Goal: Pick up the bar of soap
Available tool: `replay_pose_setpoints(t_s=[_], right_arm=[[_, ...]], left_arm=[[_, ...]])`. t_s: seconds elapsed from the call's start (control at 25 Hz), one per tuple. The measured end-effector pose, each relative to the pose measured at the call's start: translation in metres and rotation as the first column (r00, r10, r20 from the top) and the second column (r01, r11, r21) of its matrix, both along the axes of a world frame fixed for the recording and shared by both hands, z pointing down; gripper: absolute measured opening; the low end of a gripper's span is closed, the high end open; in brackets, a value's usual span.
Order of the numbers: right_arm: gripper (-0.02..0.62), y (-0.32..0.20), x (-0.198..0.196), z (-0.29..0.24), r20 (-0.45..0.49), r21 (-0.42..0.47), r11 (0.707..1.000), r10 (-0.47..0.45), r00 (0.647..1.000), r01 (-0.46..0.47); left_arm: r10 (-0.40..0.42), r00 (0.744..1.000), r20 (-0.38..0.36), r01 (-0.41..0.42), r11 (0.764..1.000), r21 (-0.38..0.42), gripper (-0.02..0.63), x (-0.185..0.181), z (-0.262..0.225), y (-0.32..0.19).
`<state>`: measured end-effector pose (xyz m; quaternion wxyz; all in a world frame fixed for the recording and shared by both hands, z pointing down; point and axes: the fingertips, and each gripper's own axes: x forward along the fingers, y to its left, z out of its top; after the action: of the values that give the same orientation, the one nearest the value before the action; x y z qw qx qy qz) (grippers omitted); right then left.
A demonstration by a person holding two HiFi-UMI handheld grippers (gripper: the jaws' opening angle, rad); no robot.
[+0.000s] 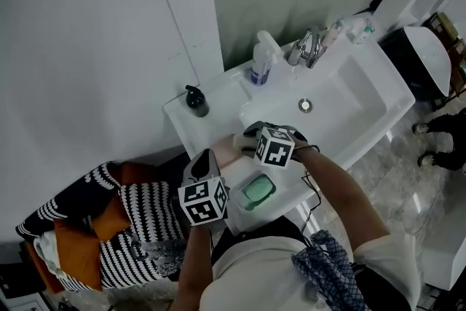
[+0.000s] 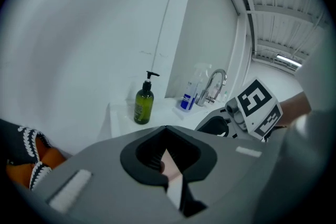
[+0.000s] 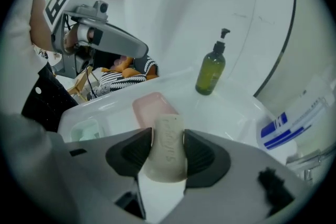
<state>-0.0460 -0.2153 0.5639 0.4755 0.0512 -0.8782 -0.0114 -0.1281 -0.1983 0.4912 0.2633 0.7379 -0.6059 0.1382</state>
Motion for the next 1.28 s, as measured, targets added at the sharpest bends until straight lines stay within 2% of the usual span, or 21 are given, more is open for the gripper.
replay_pose_setpoints(t_s=[0.24,0.72,1.28], right_arm=[[0.207,0.004,0.013,0.006,-0.017,0.012,1.0,0.014,1.0,-0.013],[0.207,0.001,-0.011,0.0,0.004,0.024,0.999,-0.04,0.999,0.04],[0.206,-0.008,0.048,0.009,-0.031,0.036,0.995,0.096,0.995,-0.095]], left_arm=[[0.037,0.999,0.02,-0.038,0.999,0.03,0.009,0.017,-0.01,0.001],[-0.032,0.999,0.011,0.031,0.999,0.029,0.009,-0.005,-0.011,0.0],[0.039,0.999,0.004,-0.039,0.998,0.04,0.009,0.024,-0.012,-0.007]])
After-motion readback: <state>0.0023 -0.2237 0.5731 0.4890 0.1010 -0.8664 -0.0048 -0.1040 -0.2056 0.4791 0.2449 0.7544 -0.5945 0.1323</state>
